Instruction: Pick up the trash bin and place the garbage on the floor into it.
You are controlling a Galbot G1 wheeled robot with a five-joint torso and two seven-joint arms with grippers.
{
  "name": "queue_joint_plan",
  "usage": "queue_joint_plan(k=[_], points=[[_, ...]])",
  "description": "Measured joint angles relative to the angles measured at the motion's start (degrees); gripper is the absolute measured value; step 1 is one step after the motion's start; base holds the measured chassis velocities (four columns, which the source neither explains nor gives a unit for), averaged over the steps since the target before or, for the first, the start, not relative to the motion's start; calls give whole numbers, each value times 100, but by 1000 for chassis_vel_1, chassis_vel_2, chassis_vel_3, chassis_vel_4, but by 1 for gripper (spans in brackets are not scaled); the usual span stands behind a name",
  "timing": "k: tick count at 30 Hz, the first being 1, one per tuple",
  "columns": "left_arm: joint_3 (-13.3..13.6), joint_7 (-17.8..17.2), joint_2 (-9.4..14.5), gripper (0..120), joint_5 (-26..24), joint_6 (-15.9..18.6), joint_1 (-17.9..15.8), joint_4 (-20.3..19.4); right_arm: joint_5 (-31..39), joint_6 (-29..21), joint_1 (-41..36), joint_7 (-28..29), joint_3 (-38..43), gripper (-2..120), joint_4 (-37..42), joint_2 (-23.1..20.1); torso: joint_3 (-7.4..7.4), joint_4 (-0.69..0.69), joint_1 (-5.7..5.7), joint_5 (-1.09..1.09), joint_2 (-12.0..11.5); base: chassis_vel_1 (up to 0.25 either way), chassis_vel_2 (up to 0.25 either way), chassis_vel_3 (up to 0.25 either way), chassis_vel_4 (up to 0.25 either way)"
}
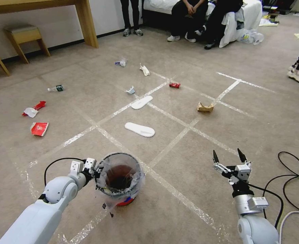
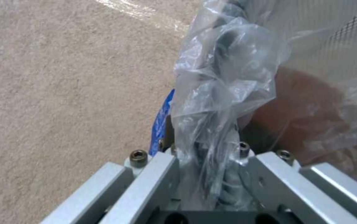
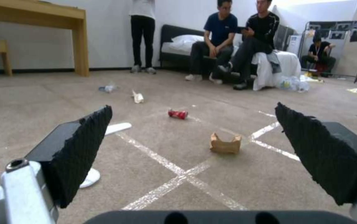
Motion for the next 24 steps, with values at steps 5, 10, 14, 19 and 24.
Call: queue_joint_plan(k=[5, 10, 14, 19, 24], points=[[-42, 63, -12, 3, 1, -83, 37, -34, 6, -1, -3, 4, -2, 100, 0, 10, -1, 1, 0, 1, 1, 0, 0, 0, 0], [-74, 75, -11, 3, -1, -132, 73, -89, 9, -4, -2, 7, 0, 100, 1, 8, -1, 2, 0, 2, 2, 0, 0, 0, 0], [-97, 98, 2, 2, -32, -164, 103, -178, 10, -5, 2, 7, 0, 100, -3, 12, -1, 2, 0, 2, 2, 0, 0, 0, 0], [-133, 133, 20, 1, -48, -219, 140, -207, 9, -5, 6, 8, -3, 100, -22, 17, -1, 2, 0, 2, 3, 0, 0, 0, 0], [-184, 203, 72, 1, -126, -283, 213, -350, 13, -5, 8, 9, 17, 100, -46, -3, -1, 2, -1, 2, 3, 0, 0, 0, 0]])
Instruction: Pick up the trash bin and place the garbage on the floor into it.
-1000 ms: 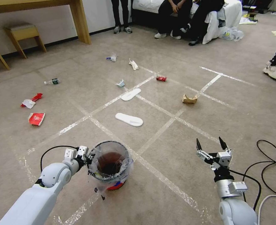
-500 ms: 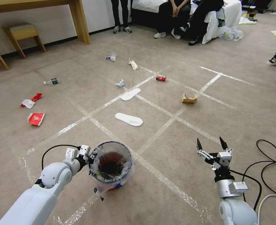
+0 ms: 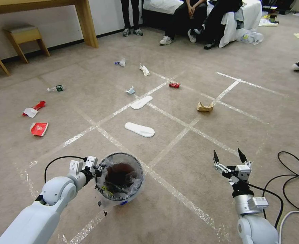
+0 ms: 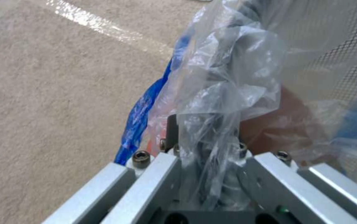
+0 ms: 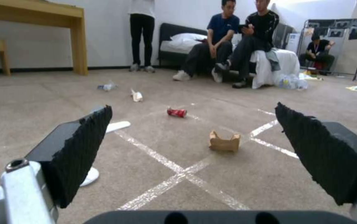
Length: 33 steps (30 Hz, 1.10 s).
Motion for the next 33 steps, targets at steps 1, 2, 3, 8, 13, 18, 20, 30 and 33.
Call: queue_joint_plan(k=[1, 2, 3, 8, 13, 18, 20, 30, 33], points=[[0, 0, 0, 1, 0, 0, 0, 0, 0, 0, 0, 0, 0, 100, 0, 0, 0, 0, 0, 0, 0, 0, 0, 0, 0], [-3, 34, 1, 1, -23, -14, 6, -23, 1, 0, 11, 1, 0, 100, -2, -2, 0, 0, 0, -1, 0, 0, 0, 0, 0], [-3, 34, 1, 1, -23, -14, 6, -23, 1, 0, 11, 1, 0, 100, -2, -2, 0, 0, 0, -1, 0, 0, 0, 0, 0], [-4, 72, 14, 1, -116, -30, 6, -86, 4, -12, 26, 10, -3, 100, 4, -2, 0, 0, 0, -1, 0, 0, 0, 0, 0], [-14, 93, 36, 1, -317, -3, 15, -205, 8, -19, 17, 12, 17, 100, 13, -9, 0, 0, 0, 0, 0, 0, 0, 0, 0], [-19, 88, 47, 1, -470, 55, 26, -314, 11, -25, 16, 12, 35, 100, 10, -28, 0, 0, 0, 0, 0, 0, 0, 0, 0], [-19, 88, 51, 1, -540, 79, 32, -363, 11, -25, 7, 12, 55, 100, -1, -38, 0, 0, 0, -1, 0, 0, 0, 0, 0], [79, 109, 99, 1, -796, 170, -68, -598, 65, 14, -107, 2, 238, 100, 38, -82, 0, 0, 0, 0, 0, 0, 0, 0, 0], [90, 81, 147, 1, -909, 227, -71, -722, 77, 17, -129, 1, 254, 100, 90, -88, 0, -1, 0, 0, 0, 0, 0, 0, 0]])
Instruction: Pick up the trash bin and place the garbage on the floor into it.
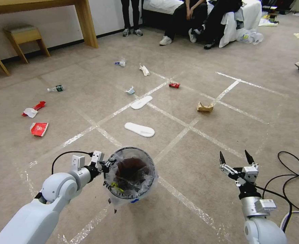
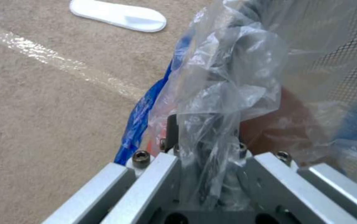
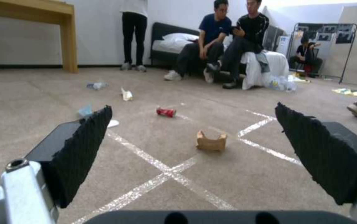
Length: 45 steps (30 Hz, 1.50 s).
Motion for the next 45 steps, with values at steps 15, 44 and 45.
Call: queue_joint_plan(k=[15, 44, 45], points=[[-388, -224, 976, 1, -793, 152, 654, -795, -34, -12, -40, -1, -112, 100, 98, -28, 0, 1, 0, 0, 0, 0, 0, 0, 0], [-399, -567, 375, 1, -900, 260, 964, -1477, -242, -55, 49, 62, -261, 100, -10, 9, 0, 0, 0, 0, 0, 0, 0, 0, 0], [-392, -571, 344, 1, -887, 249, 972, -1469, -245, -51, 49, 61, -261, 100, -13, 13, 0, 1, 0, 0, 0, 0, 0, 0, 0]])
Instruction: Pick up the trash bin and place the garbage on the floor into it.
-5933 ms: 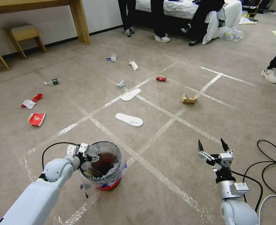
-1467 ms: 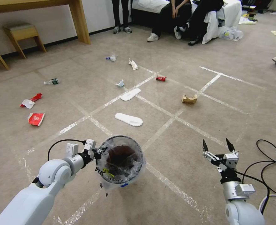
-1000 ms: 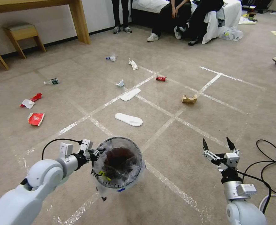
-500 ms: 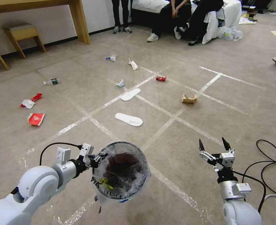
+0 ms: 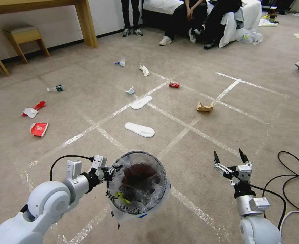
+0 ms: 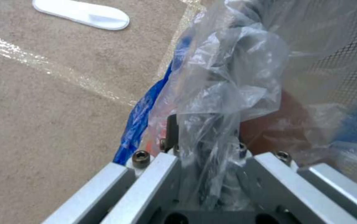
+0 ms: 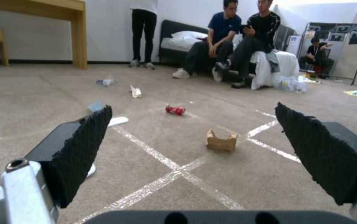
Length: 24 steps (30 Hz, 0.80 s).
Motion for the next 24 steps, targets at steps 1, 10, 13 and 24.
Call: queue_joint_plan(k=[1, 10, 13, 24], points=[[0, 0, 0, 1, 0, 0, 0, 0, 0, 0, 0, 0, 0, 100, 0, 0, 0, 0, 0, 0, 0, 0, 0, 0, 0], [53, 87, -165, 1, 250, -107, -38, 105, -24, 13, -16, -11, 18, 100, -14, 25, 0, 0, 0, -1, 0, 0, 0, 0, 0], [57, 130, -204, 1, 283, -123, -29, 148, -24, 17, -16, -13, 18, 100, -18, 26, 0, 0, 0, -1, 0, 0, 0, 0, 0], [36, 199, -202, 1, 367, -142, -38, 208, -22, -37, 3, -48, 18, 100, -32, 26, 0, 0, 0, 0, 0, 0, 0, 0, 0]])
